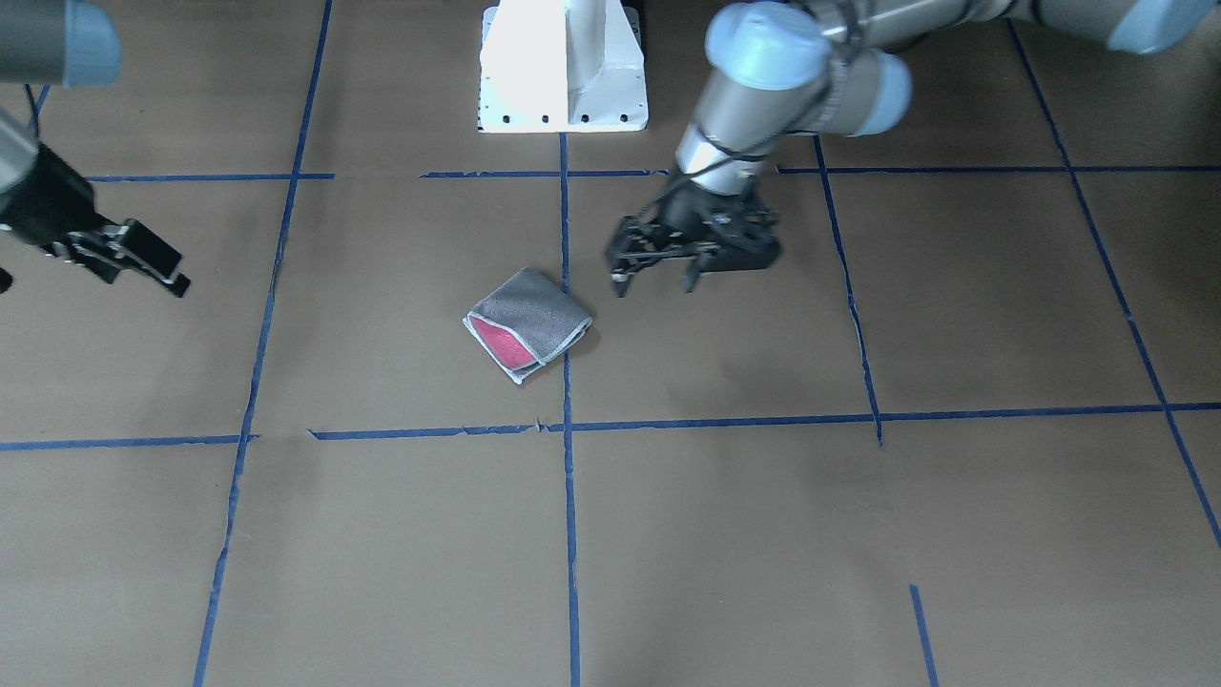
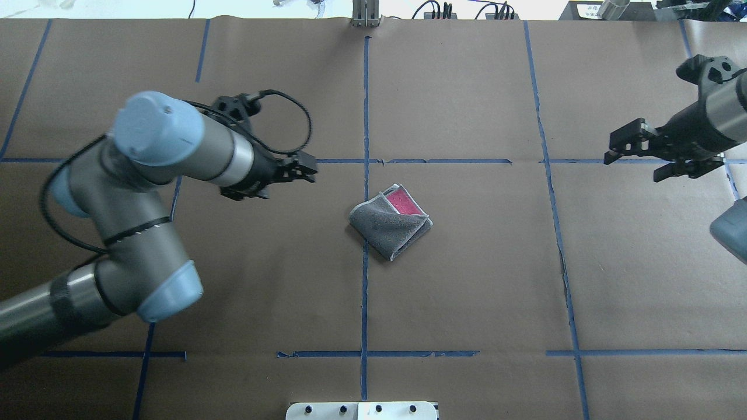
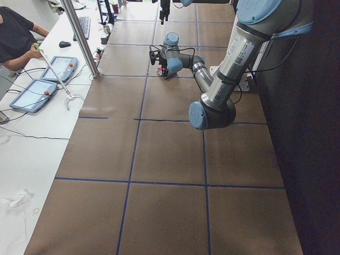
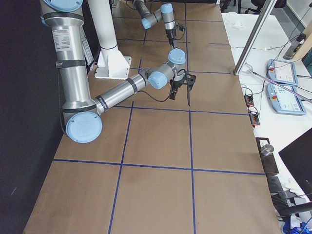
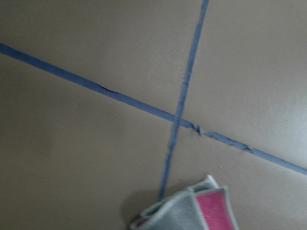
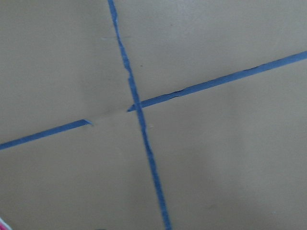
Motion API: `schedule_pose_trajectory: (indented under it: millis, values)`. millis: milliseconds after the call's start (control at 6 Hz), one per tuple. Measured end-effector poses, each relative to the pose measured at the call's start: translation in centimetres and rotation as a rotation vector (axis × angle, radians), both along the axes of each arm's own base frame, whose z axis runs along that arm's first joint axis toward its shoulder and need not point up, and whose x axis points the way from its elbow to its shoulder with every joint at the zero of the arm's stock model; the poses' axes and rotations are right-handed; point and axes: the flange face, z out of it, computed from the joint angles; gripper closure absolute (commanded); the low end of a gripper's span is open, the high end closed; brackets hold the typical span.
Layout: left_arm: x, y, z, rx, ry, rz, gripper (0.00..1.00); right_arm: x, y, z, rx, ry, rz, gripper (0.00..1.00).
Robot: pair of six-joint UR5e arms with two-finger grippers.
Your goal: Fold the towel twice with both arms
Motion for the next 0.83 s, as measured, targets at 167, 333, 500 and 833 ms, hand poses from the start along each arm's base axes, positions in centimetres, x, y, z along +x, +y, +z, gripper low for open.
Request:
schedule_pose_trajectory:
  millis: [167, 333, 500, 833]
  values:
    - [-6.1, -0.4, 5.2, 0.06, -0.051, 0.081, 0.0, 3.0, 0.4, 3.6, 0.061, 0.03, -0.064, 0.0]
    - [-11.5, -0.8, 10.5, 0.126, -0.113, 0.155, 0.0, 5.8, 0.4, 6.8, 0.101, 0.044, -0.114, 0.0]
    - [-17.1, -0.7, 16.6, 0.2, -0.192, 0.226, 0.0, 8.6, 0.6, 9.9, 0.138, 0.048, -0.159, 0.0]
    - [-28.5, -0.4, 27.5, 0.335, -0.348, 0.353, 0.0, 14.1, 1.3, 16.2, 0.213, 0.068, -0.232, 0.0]
